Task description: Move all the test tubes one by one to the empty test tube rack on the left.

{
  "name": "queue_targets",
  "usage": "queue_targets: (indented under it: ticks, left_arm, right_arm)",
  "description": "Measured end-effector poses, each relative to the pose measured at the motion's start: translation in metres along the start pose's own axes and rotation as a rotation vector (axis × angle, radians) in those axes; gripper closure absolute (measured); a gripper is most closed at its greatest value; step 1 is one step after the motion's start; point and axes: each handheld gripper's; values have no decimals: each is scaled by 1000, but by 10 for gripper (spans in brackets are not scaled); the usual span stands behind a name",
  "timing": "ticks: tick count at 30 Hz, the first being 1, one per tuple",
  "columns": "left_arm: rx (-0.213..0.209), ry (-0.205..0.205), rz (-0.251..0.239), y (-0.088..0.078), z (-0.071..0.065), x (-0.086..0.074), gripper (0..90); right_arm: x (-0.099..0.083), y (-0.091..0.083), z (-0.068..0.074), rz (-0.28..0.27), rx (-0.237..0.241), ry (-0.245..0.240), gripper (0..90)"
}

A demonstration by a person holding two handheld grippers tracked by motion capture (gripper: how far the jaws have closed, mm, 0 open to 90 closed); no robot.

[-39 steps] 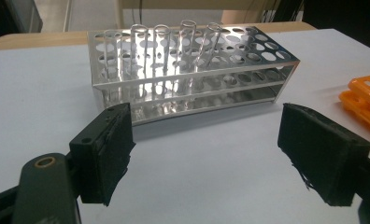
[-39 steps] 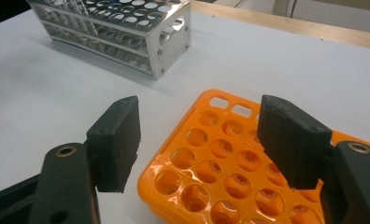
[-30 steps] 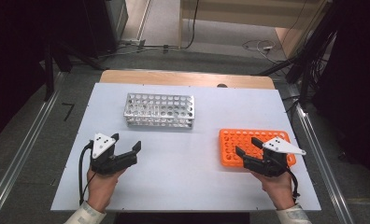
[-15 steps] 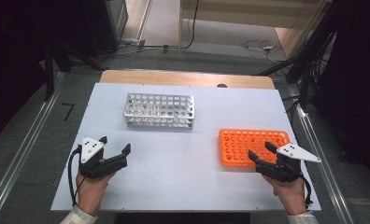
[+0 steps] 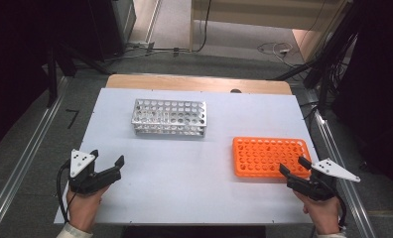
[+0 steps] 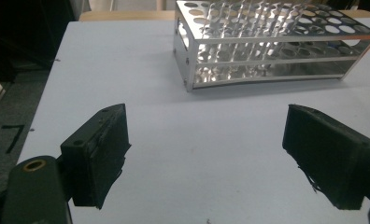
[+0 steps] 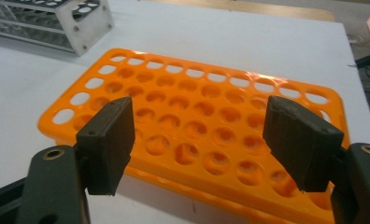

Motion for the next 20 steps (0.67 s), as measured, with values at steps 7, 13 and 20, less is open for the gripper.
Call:
queue_targets:
  ticks: [7,13,20]
  left_arm:
    - [21,-6,0,-4,7,-4,144]
    - [29,-5,7,-7,10,-8,144]
    - [25,-8,18,-6,12,-10,144]
  right_arm:
    - [-11,-8,-11,15,-30,30,238]
    - [-17,-11,-15,35,-53,35,237]
    - [-29,-15,-24,81,-80,74,193]
Point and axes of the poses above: each handheld gripper's, and its own axes: y roughly forward along the jaws, x roughly out of its top, z roughly to its left, and after that the axes turned 11 degrees about -y, right-handed
